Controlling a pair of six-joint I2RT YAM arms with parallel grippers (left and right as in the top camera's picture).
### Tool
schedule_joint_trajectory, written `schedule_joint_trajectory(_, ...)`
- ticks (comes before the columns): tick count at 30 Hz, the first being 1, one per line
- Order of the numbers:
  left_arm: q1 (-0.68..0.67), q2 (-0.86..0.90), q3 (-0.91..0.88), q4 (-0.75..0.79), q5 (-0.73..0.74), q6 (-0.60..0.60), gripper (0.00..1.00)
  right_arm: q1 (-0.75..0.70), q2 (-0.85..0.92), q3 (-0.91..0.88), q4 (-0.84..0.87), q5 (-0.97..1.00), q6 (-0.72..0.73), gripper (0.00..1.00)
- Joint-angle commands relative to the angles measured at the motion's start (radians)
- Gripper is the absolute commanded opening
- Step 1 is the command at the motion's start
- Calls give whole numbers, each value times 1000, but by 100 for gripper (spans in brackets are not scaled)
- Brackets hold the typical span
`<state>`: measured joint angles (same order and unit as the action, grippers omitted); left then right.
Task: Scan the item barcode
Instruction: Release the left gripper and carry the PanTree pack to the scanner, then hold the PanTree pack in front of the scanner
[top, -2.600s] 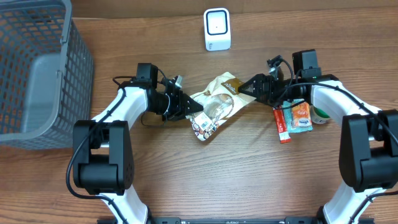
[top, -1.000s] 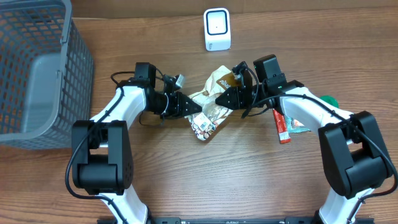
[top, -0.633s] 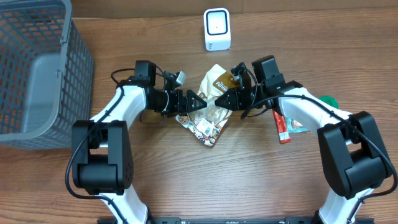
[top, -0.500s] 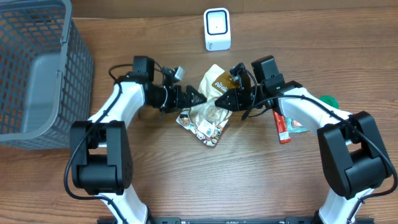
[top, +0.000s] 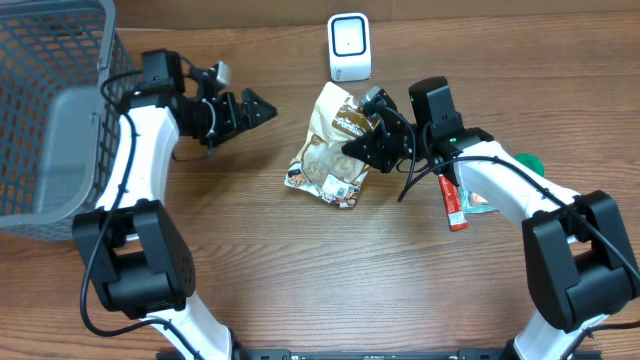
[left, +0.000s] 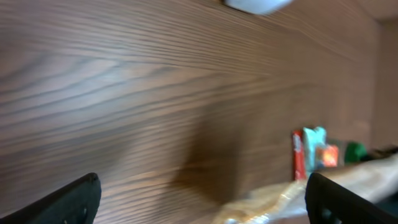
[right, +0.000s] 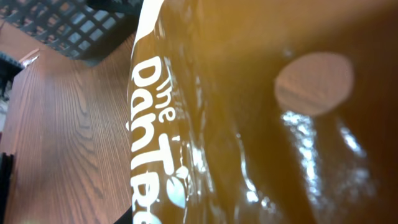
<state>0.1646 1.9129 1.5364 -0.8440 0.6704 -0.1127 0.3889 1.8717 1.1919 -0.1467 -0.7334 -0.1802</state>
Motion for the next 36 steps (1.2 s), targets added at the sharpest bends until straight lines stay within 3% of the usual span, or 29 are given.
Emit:
schedule_joint_trajectory(1,21,2,23,-5,-107,-52,100,21,-41,96,33,-53,-116,4)
schedule_joint_trajectory(9,19,2,23,-5,-178,-52,100,33,-41,309,54,-42,-196,4)
schedule_joint_trajectory(15,19,2,23,-5,-287,-52,100,41,-41,363,167,119,-198,3)
schedule_joint_trajectory(24,19,2,23,-5,-323,-52,100,111,-8,363,265,436,-580,4)
schedule_joint_trajectory(36,19,2,23,-5,-323,-52,100,121,192,363,644,622,-681,4)
